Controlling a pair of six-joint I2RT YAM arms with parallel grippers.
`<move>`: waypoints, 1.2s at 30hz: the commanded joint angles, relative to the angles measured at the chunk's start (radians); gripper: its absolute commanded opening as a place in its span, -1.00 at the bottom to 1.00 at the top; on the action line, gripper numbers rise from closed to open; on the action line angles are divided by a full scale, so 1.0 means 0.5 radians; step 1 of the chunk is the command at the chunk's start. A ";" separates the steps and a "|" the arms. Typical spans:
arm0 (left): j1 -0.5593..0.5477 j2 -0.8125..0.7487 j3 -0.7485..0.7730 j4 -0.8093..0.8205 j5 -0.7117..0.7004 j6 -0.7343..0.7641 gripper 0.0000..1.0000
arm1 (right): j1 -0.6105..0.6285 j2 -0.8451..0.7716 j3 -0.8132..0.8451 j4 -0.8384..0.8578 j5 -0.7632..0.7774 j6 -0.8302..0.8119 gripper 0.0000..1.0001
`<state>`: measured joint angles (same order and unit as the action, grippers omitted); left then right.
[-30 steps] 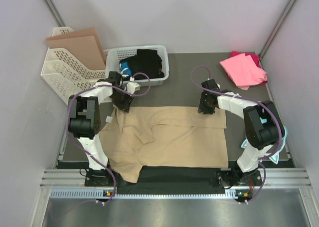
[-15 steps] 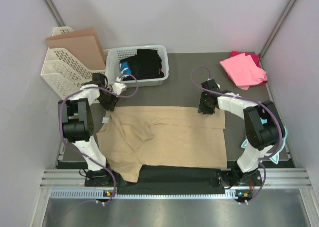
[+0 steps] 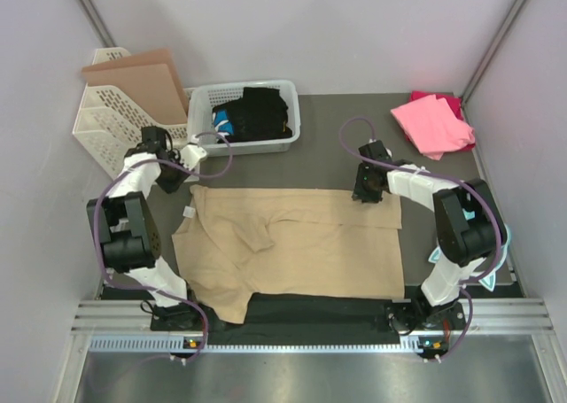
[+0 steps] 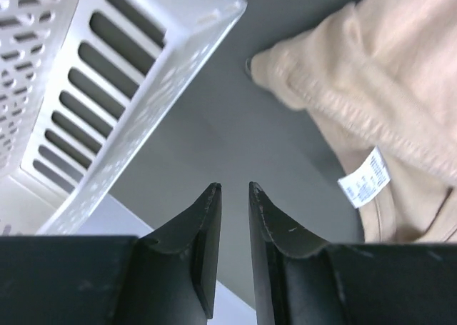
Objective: Fold and stack the t-shirts
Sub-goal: Fold the flattened tshirt in 1/3 of the way
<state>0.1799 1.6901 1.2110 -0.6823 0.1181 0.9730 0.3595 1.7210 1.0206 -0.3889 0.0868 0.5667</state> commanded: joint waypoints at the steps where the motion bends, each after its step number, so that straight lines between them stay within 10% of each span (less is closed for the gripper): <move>1: 0.064 -0.097 0.124 -0.144 0.055 0.039 -0.46 | -0.050 0.009 -0.050 -0.063 0.072 -0.078 -0.34; 7: -0.083 -0.195 0.330 -0.645 0.626 -0.129 -0.35 | -0.084 0.061 0.029 -0.087 0.096 -0.112 -0.35; 14: -0.675 -0.251 -0.013 -0.397 0.605 -0.421 -0.35 | -0.112 0.157 0.125 -0.121 0.096 -0.124 -0.35; 36: -0.476 0.197 0.296 -0.403 0.522 -0.436 -0.42 | -0.379 0.261 0.220 -0.256 0.268 -0.173 -0.37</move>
<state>-0.0559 1.8091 1.3231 -0.8837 0.3470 0.7498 0.2245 1.8069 1.1355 -0.4549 0.0814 0.5240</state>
